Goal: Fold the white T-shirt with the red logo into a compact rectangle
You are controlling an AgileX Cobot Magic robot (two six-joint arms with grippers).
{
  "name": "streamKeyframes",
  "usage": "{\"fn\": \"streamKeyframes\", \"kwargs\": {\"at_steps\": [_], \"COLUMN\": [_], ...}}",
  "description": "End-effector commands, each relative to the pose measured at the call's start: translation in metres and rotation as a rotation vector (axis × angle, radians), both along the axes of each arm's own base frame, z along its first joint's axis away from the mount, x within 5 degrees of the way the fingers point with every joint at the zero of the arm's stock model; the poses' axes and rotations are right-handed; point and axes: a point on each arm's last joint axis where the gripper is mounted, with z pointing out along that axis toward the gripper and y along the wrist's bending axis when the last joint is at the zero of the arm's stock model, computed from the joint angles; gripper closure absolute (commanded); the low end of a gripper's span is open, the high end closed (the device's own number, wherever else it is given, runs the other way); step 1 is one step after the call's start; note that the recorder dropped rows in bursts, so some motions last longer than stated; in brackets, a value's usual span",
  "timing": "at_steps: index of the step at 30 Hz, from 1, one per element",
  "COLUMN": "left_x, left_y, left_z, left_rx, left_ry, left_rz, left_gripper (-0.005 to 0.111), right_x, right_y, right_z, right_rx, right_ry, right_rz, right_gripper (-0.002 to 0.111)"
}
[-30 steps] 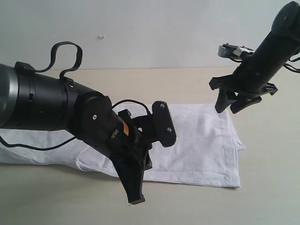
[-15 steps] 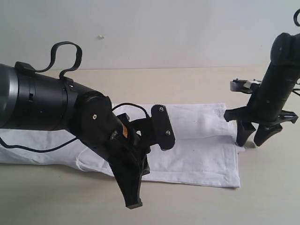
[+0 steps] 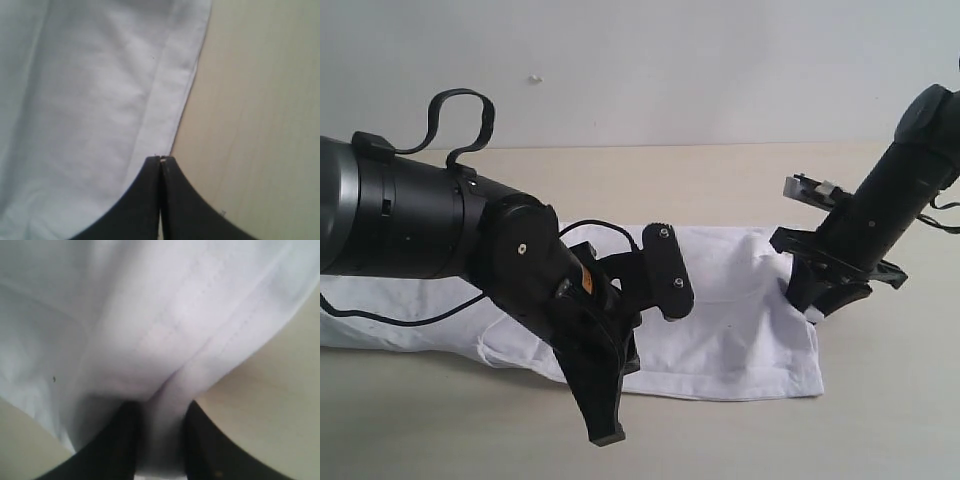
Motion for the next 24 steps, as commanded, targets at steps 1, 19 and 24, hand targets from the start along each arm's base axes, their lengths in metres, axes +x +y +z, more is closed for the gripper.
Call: {"fn": "streamKeyframes", "kwargs": {"at_steps": [1, 19, 24], "left_x": [-0.001, -0.009, -0.034], "left_y": [-0.002, -0.008, -0.032], "left_z": [0.003, 0.004, 0.006], "left_rx": [-0.013, -0.037, -0.098], "left_ry": [-0.003, 0.037, 0.020], "left_rz": [-0.001, -0.034, -0.164], "left_gripper": [0.107, 0.107, 0.102], "right_x": [-0.007, -0.002, 0.002], "right_y": [0.005, 0.020, 0.024], "right_z": [0.038, 0.081, 0.085], "right_rx": [0.050, 0.245, 0.300], "right_ry": [-0.042, -0.218, -0.247], "right_rz": [0.031, -0.017, -0.053], "right_gripper": [0.094, 0.070, 0.062]}}
